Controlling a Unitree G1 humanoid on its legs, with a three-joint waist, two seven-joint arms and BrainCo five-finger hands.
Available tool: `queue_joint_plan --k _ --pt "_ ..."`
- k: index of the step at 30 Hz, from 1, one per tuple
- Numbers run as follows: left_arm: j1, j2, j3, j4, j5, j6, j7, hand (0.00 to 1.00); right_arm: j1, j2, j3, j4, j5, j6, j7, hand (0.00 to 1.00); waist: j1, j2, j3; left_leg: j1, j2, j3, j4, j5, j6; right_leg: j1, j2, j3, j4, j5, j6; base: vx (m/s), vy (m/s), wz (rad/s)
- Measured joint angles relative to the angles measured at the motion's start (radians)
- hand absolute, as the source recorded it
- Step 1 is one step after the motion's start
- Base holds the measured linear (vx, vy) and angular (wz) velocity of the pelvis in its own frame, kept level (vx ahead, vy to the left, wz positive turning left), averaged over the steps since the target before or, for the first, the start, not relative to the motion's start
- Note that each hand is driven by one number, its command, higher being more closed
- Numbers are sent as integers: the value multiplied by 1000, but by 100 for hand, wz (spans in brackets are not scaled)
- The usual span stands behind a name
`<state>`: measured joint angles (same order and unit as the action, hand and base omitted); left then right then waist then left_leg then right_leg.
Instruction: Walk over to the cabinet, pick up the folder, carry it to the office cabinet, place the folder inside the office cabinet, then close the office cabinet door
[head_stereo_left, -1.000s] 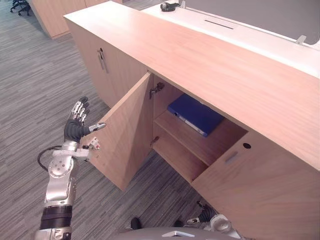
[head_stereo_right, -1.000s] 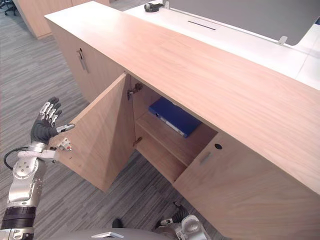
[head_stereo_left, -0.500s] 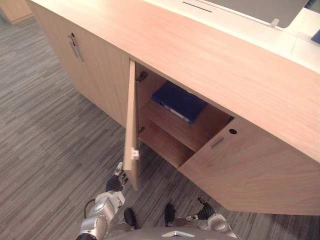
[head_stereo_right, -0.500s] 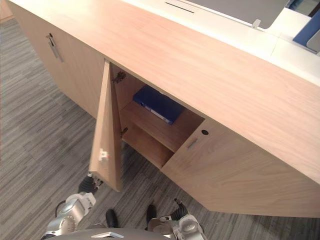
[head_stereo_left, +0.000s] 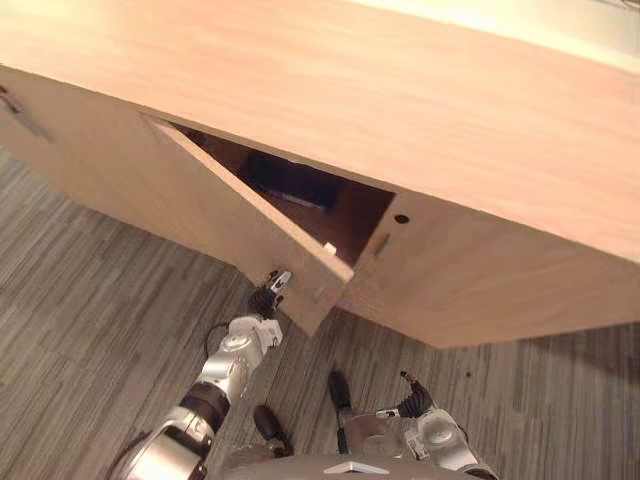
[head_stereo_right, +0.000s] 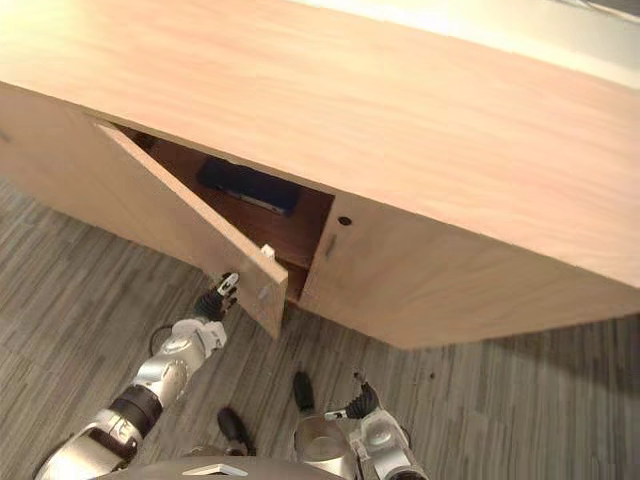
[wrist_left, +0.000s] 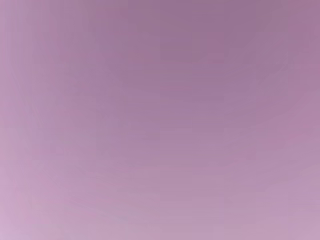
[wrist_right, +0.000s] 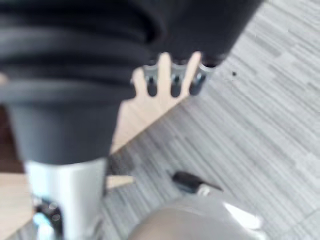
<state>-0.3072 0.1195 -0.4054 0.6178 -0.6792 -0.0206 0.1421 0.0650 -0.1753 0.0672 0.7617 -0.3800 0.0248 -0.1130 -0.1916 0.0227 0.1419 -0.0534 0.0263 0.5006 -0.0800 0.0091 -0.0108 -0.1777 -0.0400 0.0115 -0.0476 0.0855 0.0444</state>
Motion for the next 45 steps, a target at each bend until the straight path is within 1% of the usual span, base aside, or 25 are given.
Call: queue_joint_plan --k 2,3,5,7,13,15,17,22,24,27,29,30,31,32,33,34,35,36,37,38,39,40,41,42,45 --pt "-39 0 0 20 18 -4 7 0 -2 0 -1 0 1 0 0 0 -8 2 3 -15 -2 10 0 0 0 -19 -1 7 -2 8 1 -34 -2 -19" --pt "-79 5 0 33 18 -6 18 0 -8 0 -8 1 21 0 -1 0 -24 7 6 -30 -6 19 0 1 2 -37 -5 16 -6 18 4 -32 2 -11" --pt "-116 11 -3 42 18 -7 26 0 -15 0 -23 1 26 0 -3 0 -40 15 15 -38 -11 21 0 2 3 -45 -10 18 -8 24 7 -16 5 -6" --pt "-166 19 -9 69 17 -8 28 0 -21 1 -32 0 32 0 -5 0 -47 22 19 -48 -16 28 0 2 3 -58 -14 27 -8 30 11 -31 9 -9" --pt "-254 38 -14 66 17 -13 28 0 -19 2 -36 -6 72 -3 -4 0 -52 22 20 -73 -25 35 -6 8 12 -85 -25 35 -12 45 16 -28 -1 -2" --pt "-267 41 -25 59 31 -39 23 0 -16 8 -41 -8 80 -5 -4 0 -53 22 20 -68 -30 34 -6 9 13 -79 -28 33 -11 46 18 0 0 0" --pt "-272 35 -30 55 38 -47 18 0 -14 14 -41 -8 80 -9 -4 0 -54 22 20 -63 -32 31 -6 9 13 -73 -30 30 -11 46 18 -3 -21 4" --pt "-248 39 -26 16 111 -50 7 0 -12 18 -43 -8 81 -9 -4 0 -52 22 20 -32 -33 27 -7 9 13 -39 -30 27 -15 46 17 1 -20 1" --pt "-179 44 -3 -62 150 -56 -11 0 -11 19 -43 -10 81 -10 -3 0 -52 22 20 -8 -31 25 -7 9 12 -13 -29 26 -21 45 16 2 -51 0" --pt "-84 50 21 -105 177 -66 -28 0 -5 18 -46 -9 80 -10 -2 0 -50 23 20 25 -26 20 -7 7 11 27 -26 18 -27 41 14 -1 -43 4" --pt "-15 53 45 -107 196 -66 -50 0 2 18 -53 -9 80 -10 0 0 -45 22 20 46 -22 18 -5 4 10 52 -23 13 -31 37 13 -11 -43 5" --pt "36 56 65 -106 218 -64 -63 0 6 18 -60 -4 80 -11 0 0 -38 22 20 57 -17 18 4 -10 3 64 -21 12 -29 28 11 -8 -46 6" --pt "87 58 89 -104 238 -61 -78 0 10 19 -67 5 80 -11 1 0 -28 19 20 39 -3 14 68 -42 5 72 -22 11 -21 22 11 -2 -38 6" --pt "114 57 101 -104 250 -60 -85 0 13 18 -73 6 80 -10 1 0 -21 18 19 26 7 6 113 -60 6 74 -22 12 -17 20 15 -4 -56 11" --pt "164 56 130 -95 274 -58 -90 0 15 16 -86 15 81 -10 0 0 -10 19 18 -2 21 -22 187 -91 9 79 -21 15 -13 18 15 -3 -34 7" --pt "186 57 145 -93 277 -55 -92 0 13 16 -93 25 81 -10 0 0 -3 18 18 -12 23 -53 212 -98 11 81 -20 17 -13 18 15 -5 -77 0" --pt "226 56 180 -88 289 -52 -93 0 6 18 -113 44 82 -10 0 0 18 14 17 -26 20 -147 241 -106 15 81 -19 26 -14 22 16 -11 -58 -9" --pt "258 57 215 -80 295 -49 -94 0 1 17 -128 54 99 -9 0 0 38 14 17 -30 14 -202 243 -114 9 79 -16 30 -15 31 19 -17 -60 -11" --pt "270 57 233 -69 302 -48 -94 0 -2 18 -132 62 102 -9 -1 0 45 12 16 -30 12 -206 241 -116 7 78 -12 30 -16 33 20 -30 -17 -7" --pt "291 57 271 -25 315 -47 -93 0 -4 19 -137 81 109 -9 0 0 58 6 12 -23 6 -204 231 -116 8 80 -14 35 -19 38 22 -33 5 -10" --pt "324 56 315 21 331 -42 -92 0 -3 26 -154 92 119 -8 0 0 63 0 8 2 -1 -199 210 -112 10 95 -17 42 -27 41 24 -31 11 -14" --pt "344 55 335 42 338 -39 -92 0 2 29 -161 93 119 -8 0 0 62 -2 2 15 -5 -198 195 -109 10 102 -19 44 -30 41 25 -27 21 -17" --pt "382 53 372 85 362 -33 -93 0 15 34 -170 94 120 -8 0 0 63 -7 -13 39 -14 -196 164 -104 8 109 -23 51 -33 37 30 -30 27 -15" --pt "405 49 402 120 378 -30 -92 0 22 36 -172 101 120 -8 0 0 68 -8 -31 44 -21 -195 144 -102 6 106 -25 58 -33 36 31 -30 28 -19" --pt "440 24 516 232 423 -20 -90 0 32 55 -190 133 123 -8 0 0 87 -22 -53 74 -37 -196 95 -87 5 109 -31 66 -33 33 36 -15 16 -9"
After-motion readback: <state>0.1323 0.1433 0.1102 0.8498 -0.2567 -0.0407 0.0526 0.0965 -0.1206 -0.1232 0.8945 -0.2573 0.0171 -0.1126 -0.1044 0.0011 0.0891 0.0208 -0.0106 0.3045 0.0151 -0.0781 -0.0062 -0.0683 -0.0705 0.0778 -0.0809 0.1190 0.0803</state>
